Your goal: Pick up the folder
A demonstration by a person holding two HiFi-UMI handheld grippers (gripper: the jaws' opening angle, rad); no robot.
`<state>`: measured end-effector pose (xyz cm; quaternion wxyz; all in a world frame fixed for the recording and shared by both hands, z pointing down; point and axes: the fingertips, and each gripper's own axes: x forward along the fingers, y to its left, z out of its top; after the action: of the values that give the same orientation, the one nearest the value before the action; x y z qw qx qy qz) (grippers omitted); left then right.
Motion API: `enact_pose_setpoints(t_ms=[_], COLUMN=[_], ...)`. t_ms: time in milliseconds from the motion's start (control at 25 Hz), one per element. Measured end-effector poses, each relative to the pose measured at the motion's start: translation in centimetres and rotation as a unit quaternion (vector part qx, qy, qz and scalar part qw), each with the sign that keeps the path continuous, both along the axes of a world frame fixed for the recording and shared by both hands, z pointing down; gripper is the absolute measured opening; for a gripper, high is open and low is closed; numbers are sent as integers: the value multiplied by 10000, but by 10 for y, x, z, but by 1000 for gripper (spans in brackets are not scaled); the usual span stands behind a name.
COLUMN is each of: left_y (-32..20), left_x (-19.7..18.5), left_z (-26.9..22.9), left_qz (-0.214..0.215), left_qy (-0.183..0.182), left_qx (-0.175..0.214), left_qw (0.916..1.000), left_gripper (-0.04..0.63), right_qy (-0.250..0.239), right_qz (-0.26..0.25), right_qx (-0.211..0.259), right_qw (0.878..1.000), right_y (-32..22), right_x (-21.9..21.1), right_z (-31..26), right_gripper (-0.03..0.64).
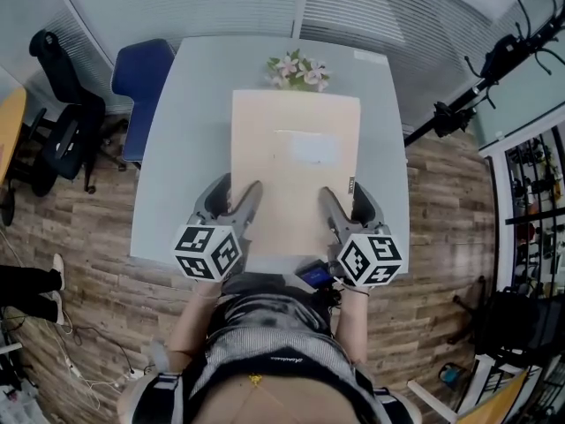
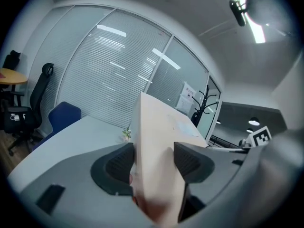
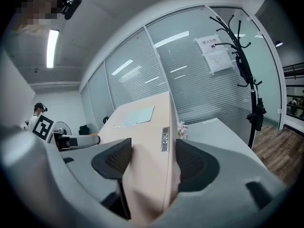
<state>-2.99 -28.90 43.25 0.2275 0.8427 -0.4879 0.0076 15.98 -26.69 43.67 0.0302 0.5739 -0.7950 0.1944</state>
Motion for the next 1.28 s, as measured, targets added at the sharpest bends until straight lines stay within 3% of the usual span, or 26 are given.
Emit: enact_pose_setpoints(t_ms=[480, 1280], left_y=[7, 11], left_x=[2, -1], left_z=[-24, -45], left_qz=[-33, -117], left_qy=[130, 70], left_qx=[253, 495], left_qw=[9996, 9987], left_gripper=[259, 259], right_qy=[245, 244], right_qz=[2, 40], right_qx=[333, 522], right_qw=[9991, 9983], right_y=[8, 13], right_x=[2, -2], right_z=[-31, -50], right_gripper=[290, 284])
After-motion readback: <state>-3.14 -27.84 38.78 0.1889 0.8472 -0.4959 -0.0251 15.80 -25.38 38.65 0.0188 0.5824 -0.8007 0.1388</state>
